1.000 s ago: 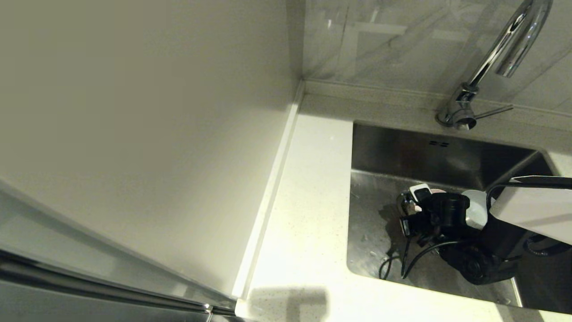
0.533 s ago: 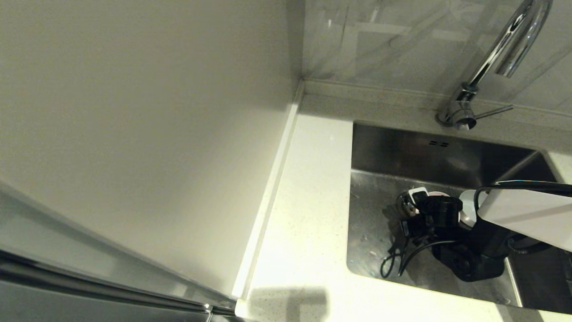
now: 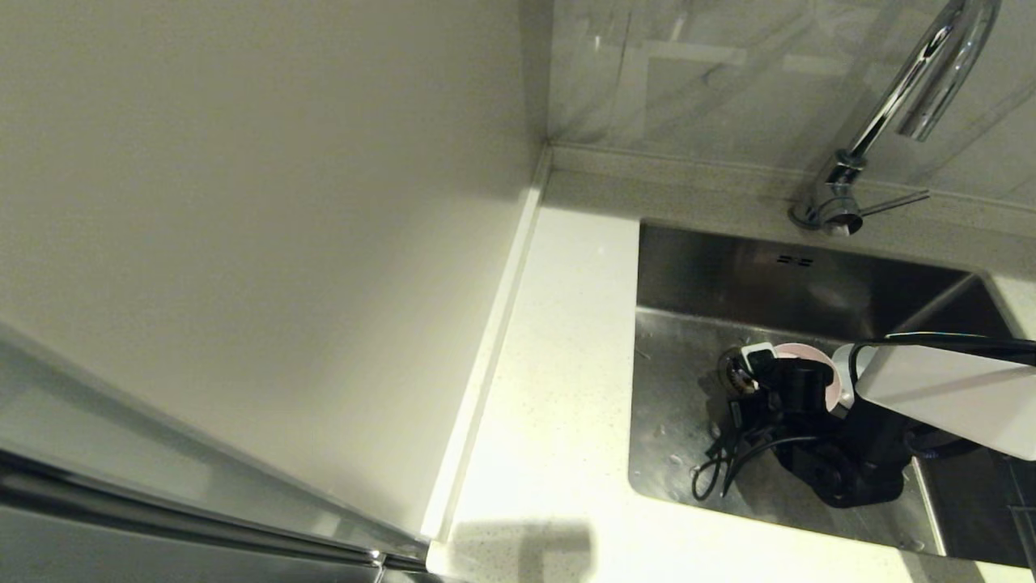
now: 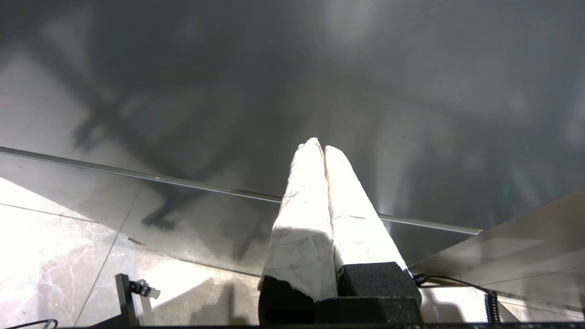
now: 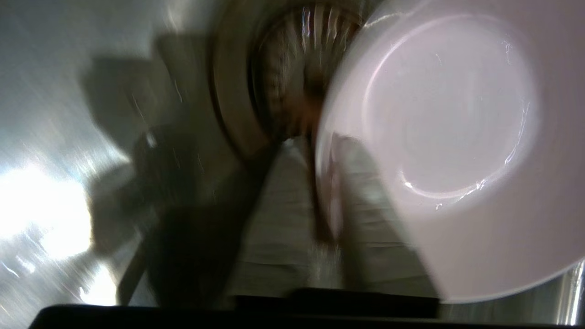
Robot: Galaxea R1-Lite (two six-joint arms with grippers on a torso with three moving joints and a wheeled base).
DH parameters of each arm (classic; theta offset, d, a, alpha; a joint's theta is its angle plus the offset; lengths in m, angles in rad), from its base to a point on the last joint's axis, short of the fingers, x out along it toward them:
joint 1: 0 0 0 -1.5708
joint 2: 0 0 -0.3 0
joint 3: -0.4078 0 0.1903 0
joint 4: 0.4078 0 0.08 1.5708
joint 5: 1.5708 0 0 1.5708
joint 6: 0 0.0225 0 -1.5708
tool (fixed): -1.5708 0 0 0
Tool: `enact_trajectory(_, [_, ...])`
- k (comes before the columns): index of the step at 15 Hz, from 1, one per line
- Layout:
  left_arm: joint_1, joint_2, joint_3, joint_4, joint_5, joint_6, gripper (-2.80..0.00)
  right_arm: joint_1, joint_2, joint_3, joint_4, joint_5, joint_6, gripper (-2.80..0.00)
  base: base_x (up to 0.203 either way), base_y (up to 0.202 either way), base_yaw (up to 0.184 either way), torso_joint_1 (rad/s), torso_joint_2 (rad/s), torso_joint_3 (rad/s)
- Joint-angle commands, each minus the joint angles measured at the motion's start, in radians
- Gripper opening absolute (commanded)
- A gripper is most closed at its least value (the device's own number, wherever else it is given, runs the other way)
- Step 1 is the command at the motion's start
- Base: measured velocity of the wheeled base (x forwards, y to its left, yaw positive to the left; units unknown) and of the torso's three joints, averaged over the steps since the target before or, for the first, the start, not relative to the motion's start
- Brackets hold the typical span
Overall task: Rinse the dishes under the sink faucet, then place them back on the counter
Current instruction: Put a bowl into the sink
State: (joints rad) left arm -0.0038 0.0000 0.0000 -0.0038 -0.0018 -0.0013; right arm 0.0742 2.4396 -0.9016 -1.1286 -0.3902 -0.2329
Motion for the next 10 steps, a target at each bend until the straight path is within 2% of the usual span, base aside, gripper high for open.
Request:
enact_trajectory(1, [-0.001, 0.0, 0.002, -0.001, 0.0, 0.0, -2.8, -0.001, -0.005, 0.008, -0.013, -0.004, 0.001, 0.0, 0.0, 0.0, 0.0, 0.0, 0.0, 0.0])
enact_trajectory(7, [-0.001, 0.0, 0.003, -0.001, 0.001, 0.0, -2.8, -0.002, -0.061, 0.049, -0.013, -0.011, 0.003, 0.0, 0.0, 0.0, 0.0, 0.0, 0.0, 0.0])
enact_trajectory(10, [0.001, 0.0, 0.003, -0.001, 0.0, 0.0, -2.8, -0.016, -0.147, 0.115, -0.013, -0.018, 0.003, 0.0, 0.0, 0.0, 0.0, 0.0, 0.0, 0.0])
